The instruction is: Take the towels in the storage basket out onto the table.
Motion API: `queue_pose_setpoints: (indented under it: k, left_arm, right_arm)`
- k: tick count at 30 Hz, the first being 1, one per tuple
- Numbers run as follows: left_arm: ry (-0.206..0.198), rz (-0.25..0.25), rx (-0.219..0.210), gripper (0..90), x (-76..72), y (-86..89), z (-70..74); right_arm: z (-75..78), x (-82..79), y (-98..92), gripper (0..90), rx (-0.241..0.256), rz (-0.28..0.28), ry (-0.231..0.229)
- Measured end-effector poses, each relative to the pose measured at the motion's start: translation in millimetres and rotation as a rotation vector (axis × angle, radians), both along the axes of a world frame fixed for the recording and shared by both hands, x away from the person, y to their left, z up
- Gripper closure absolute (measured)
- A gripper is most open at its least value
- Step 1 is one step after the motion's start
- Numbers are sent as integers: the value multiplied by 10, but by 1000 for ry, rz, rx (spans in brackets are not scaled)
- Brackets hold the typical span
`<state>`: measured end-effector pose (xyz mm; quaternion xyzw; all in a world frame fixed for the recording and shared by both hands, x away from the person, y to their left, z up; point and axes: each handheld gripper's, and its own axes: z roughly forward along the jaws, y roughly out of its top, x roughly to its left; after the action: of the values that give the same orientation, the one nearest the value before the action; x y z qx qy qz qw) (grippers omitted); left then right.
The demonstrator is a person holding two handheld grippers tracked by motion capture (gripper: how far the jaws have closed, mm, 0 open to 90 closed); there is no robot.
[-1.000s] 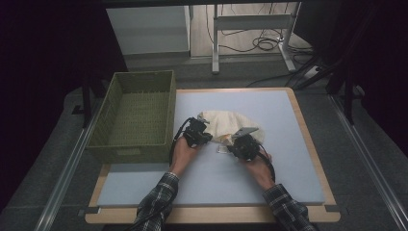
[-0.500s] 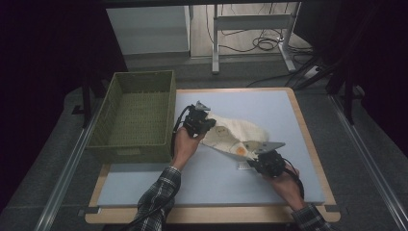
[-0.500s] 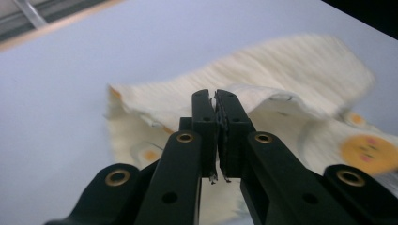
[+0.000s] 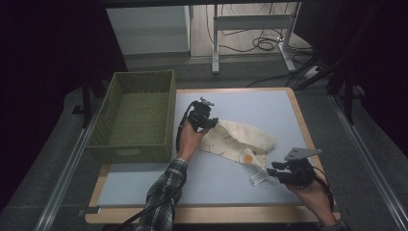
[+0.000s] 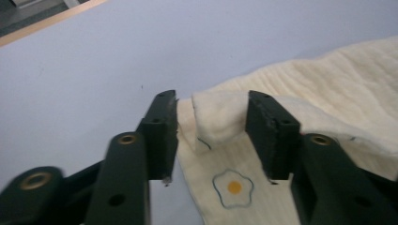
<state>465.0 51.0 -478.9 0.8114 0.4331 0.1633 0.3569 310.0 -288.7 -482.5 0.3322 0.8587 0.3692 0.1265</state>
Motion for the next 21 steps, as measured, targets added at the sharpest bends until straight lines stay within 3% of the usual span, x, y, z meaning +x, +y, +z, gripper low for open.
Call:
queue_pose_setpoints:
  k: [3, 6, 14, 18, 20, 21]
  left_arm:
    - [20, -15, -29, 487, -125, 60, 6]
    - [33, -39, -20, 477, -280, 83, -59]
    - [75, -83, -53, 402, -460, 105, -368]
    - [90, -88, -22, 394, -427, 60, -486]
    - [58, -82, 4, 447, -420, 30, -516]
    - [46, -82, 22, 506, -417, 20, -514]
  right_arm:
    - [54, 70, -106, 645, 16, -39, -9]
    - [32, 149, -130, 645, 25, -59, -11]
    - [-229, 512, -109, 533, 14, -161, 4]
    - [-338, 713, -79, 455, 19, -217, 8]
    - [-366, 786, -23, 467, 5, -229, -3]
    - [-376, 814, 10, 536, -11, -240, -15]
